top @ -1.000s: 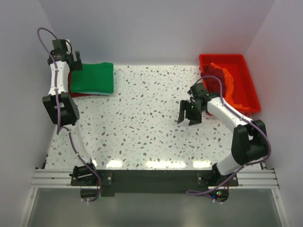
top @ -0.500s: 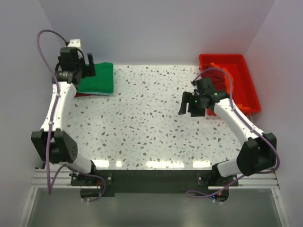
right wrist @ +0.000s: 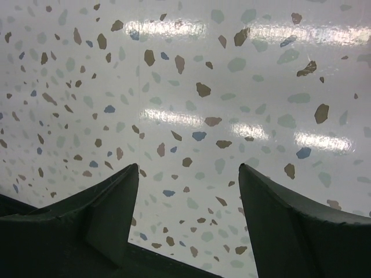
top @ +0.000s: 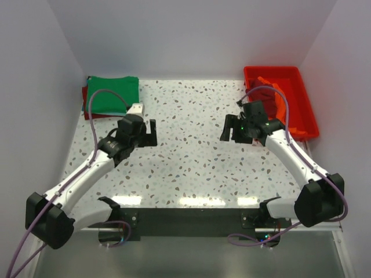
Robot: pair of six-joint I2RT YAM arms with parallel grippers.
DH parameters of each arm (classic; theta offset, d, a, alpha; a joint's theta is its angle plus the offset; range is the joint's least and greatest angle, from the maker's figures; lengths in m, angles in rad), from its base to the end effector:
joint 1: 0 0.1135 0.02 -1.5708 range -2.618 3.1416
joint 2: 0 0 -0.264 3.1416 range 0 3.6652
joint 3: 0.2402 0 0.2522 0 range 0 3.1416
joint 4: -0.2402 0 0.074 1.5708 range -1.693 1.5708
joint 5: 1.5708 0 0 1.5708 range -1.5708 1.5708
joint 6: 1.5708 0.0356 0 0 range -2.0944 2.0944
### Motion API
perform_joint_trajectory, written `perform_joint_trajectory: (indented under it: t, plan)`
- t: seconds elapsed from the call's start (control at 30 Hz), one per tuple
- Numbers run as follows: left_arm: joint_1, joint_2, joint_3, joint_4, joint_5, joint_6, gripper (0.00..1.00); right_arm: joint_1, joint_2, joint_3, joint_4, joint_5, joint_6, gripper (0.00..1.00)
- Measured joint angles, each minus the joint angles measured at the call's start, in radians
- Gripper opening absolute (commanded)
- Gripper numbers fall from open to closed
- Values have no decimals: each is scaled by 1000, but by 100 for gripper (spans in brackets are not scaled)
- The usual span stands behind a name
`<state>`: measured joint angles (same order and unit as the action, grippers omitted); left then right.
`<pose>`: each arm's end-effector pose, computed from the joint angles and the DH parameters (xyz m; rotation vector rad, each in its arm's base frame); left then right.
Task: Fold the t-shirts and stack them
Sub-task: Reset both grippers
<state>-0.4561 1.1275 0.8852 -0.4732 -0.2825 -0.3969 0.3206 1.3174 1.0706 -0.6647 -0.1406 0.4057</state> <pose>0.2204 -0.0971 0.2805 -0.0792 2.2543 -0.1330 0.2575 0.0907 0.2811 0.0468 2.5332 0.4745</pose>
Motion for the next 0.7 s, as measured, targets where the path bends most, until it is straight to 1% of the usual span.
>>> perform_joint_trajectory:
  t: [0.1, 0.23, 0.53, 0.7]
  plan:
    - [-85, -49, -51, 9, -19, -80, 100, 0, 0, -2, 18, 1, 0, 73]
    - [-134, -71, -72, 14, -38, -146, 100, 0, -2, -13, 37, 15, 2, 73]
    - [-143, -91, -68, 43, -102, -192, 100, 0, -63, -45, 48, 70, 13, 74]
    - [-143, -113, -68, 61, -130, -212, 100, 0, -69, -51, 52, 72, 19, 74]
